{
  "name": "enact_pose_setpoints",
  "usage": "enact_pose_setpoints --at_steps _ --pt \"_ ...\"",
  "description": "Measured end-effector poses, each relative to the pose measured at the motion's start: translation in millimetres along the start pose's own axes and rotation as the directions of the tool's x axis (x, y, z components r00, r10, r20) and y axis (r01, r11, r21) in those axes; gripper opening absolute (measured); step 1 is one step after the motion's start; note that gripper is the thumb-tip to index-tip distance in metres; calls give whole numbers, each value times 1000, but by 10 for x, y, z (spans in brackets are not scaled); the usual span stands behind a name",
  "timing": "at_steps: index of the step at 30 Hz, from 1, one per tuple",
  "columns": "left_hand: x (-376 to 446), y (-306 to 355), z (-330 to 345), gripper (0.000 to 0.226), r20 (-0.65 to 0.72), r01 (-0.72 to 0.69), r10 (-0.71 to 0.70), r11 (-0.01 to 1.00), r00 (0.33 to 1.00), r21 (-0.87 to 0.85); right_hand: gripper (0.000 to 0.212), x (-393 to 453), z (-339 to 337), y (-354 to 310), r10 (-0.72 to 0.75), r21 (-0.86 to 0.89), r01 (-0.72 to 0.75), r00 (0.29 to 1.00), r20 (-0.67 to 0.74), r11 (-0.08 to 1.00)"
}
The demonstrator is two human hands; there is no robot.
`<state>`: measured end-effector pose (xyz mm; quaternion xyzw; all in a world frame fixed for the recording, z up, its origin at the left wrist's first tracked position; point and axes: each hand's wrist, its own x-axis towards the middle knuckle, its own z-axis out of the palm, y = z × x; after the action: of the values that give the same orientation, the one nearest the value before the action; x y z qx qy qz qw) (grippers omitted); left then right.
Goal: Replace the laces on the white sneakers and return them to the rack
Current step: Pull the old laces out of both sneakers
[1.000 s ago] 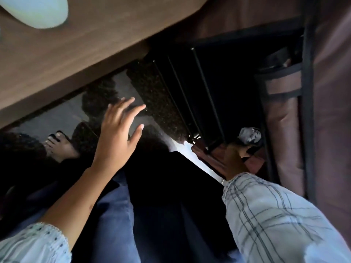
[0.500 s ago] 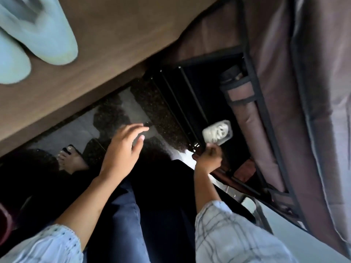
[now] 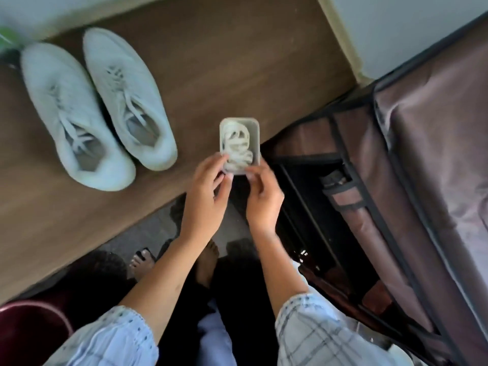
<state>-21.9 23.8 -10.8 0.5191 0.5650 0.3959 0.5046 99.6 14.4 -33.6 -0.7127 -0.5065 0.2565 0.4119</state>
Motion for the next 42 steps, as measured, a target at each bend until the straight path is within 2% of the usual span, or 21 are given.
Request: enact_pose_setpoints --at_steps 3,6,12,14,16,20,23,25,27,31,34,40,42 --pt "444 63 -19 39 -49 -17 16 1000 999 -18 14 563 174 -27 -71 4 71 994 78 997" --pt "774 15 -38 42 -86 14 -10 999 996 39 18 913 335 14 -96 9 96 989 111 995" --pt "959 -233 -93 45 -4 -17 18 997 1000 76 29 1003 550 219 -128 51 123 987 93 991" --pt "909 -290 -127 44 5 -83 83 994 997 73 44 937 561 213 -136 44 132 986 93 990" --pt "784 -295 -177 45 24 -165 164 984 986 68 57 821 552 177 -163 14 163 986 24 987" --pt "439 -235 -302 38 58 -375 370 920 927 117 52 507 553 78 -325 35 333 934 -150 942" --pt "117 -269 -419 35 45 -530 533 823 845 202 48 217 618 0 -405 109 423 901 -156 899" --pt "-128 -356 -491 35 35 -584 594 777 804 235 57 -15 637 -54 -424 162 440 897 -124 884" --pt "-384 -460 -571 37 5 -579 596 777 803 246 61 -243 624 -73 -444 180 449 893 -70 875" --pt "-913 -545 -763 38 -95 -500 547 812 832 300 41 -677 457 -176 -448 221 434 894 18 874" --pt "-1230 -497 -927 38 -192 -408 484 851 854 332 36 -935 293 -328 -409 237 382 909 79 893" --pt "-1460 -369 -1229 36 -282 -330 456 856 844 398 33 -1096 121 -626 -390 271 328 894 220 905" --pt "-1438 -358 -1287 38 -285 -276 417 862 863 426 34 -1106 139 -673 -369 281 297 893 256 913"
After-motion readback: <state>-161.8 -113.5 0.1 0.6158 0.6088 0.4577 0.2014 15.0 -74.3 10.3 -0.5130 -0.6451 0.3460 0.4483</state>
